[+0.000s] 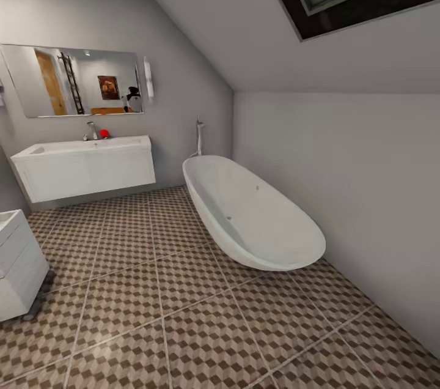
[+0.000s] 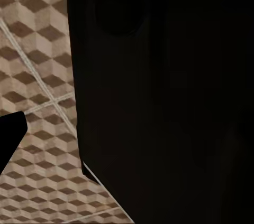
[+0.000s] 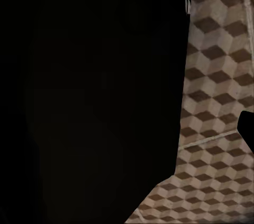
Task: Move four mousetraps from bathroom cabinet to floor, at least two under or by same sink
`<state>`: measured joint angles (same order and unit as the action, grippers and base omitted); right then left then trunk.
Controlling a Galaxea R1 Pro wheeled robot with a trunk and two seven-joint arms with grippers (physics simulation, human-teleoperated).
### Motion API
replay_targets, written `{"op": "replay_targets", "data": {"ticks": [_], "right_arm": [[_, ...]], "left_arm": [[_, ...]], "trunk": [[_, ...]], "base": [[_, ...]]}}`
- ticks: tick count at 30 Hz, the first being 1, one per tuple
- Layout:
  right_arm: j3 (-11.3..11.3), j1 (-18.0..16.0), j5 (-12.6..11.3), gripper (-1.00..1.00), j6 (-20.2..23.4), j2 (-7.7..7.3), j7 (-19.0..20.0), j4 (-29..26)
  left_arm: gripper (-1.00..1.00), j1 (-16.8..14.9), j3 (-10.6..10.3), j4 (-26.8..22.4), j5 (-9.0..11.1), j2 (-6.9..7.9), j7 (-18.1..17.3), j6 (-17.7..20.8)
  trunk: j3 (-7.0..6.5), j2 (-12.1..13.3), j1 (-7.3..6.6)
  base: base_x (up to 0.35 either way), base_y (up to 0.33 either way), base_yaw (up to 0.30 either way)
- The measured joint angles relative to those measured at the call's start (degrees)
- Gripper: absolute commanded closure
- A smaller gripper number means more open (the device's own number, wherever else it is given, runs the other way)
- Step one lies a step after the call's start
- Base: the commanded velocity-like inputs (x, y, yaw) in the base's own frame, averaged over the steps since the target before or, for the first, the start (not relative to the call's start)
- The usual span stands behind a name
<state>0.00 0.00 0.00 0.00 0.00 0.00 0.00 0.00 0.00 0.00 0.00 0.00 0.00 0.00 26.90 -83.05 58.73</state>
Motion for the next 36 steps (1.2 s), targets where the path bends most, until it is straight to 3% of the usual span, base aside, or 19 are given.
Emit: {"op": "replay_targets", "data": {"ticks": [9, 15, 28, 36], "right_arm": [[-0.21, -0.08, 0.16, -1.0, -0.08, -0.1, -0.08, 0.04], [-0.07, -0.15, 0.16, -1.0, -0.08, 1.65, -0.08, -1.76], [-0.09, -0.16, 0.1, -1.0, -0.08, 1.74, -0.08, -3.42], [-0.18, -0.16, -0.05, -1.0, -0.4, 1.8, -0.08, -3.6]], "left_arm": [[-1.0, 0.01, -0.08, -0.08, -0.09, -0.58, -0.58, 0.24], [-1.0, 0.03, -0.09, -0.08, -0.08, -0.32, -0.56, -0.23], [-1.0, 0.05, 0.08, -0.18, -0.08, 0.28, -0.47, -0.52], [-1.0, 0.04, 0.19, -0.47, -0.08, 1.1, -0.41, -2.62]], "trunk": [[0.0, -0.01, 0.0], [-0.01, -0.01, 0.0], [-0.01, -0.01, 0.0], [-0.02, -0.01, 0.0]], "base": [[0.0, 0.0, 0.0], [0.0, 0.0, 0.0], [0.0, 0.0, 0.0], [0.0, 0.0, 0.0]]}}
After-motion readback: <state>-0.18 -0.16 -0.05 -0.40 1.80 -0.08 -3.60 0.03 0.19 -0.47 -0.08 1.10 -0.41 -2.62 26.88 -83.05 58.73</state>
